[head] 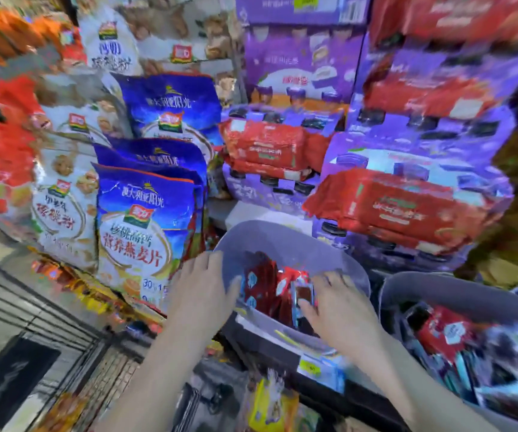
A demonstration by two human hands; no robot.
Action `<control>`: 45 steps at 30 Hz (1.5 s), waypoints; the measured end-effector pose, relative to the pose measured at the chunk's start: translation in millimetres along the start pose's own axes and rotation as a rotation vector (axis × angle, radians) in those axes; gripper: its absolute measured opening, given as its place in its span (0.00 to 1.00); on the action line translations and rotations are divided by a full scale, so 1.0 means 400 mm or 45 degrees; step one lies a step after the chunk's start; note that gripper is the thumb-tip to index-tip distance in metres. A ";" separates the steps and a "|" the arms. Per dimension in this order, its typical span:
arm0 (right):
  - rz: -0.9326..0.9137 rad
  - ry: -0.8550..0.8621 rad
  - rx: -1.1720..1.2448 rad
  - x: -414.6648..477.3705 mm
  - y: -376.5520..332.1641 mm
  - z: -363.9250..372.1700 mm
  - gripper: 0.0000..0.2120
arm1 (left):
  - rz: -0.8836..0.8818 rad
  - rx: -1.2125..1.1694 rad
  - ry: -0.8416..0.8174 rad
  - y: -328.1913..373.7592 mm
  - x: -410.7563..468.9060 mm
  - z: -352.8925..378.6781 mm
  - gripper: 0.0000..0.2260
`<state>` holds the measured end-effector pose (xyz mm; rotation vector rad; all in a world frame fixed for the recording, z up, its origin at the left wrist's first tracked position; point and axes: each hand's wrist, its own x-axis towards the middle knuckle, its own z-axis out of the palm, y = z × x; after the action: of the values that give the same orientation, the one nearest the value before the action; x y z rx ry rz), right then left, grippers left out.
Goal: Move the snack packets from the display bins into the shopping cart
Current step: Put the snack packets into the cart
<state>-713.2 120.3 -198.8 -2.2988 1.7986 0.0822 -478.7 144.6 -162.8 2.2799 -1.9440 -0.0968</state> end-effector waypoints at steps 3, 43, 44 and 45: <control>0.051 -0.156 0.224 0.079 0.018 0.015 0.24 | 0.050 0.001 0.010 0.005 0.108 0.040 0.28; 0.200 -0.080 1.423 0.277 -0.010 0.051 0.12 | 0.129 -0.610 -0.061 -0.067 0.281 0.187 0.25; 0.198 -0.057 1.501 0.265 -0.013 0.034 0.13 | 0.127 -0.644 -0.082 -0.069 0.279 0.183 0.26; 0.193 -0.042 1.556 0.255 -0.017 0.019 0.12 | 0.129 -0.686 -0.099 -0.070 0.274 0.177 0.27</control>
<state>-680.5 26.2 -223.4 -1.2593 1.3503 -0.7304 -443.6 36.1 -232.2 1.8453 -1.7837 -0.6228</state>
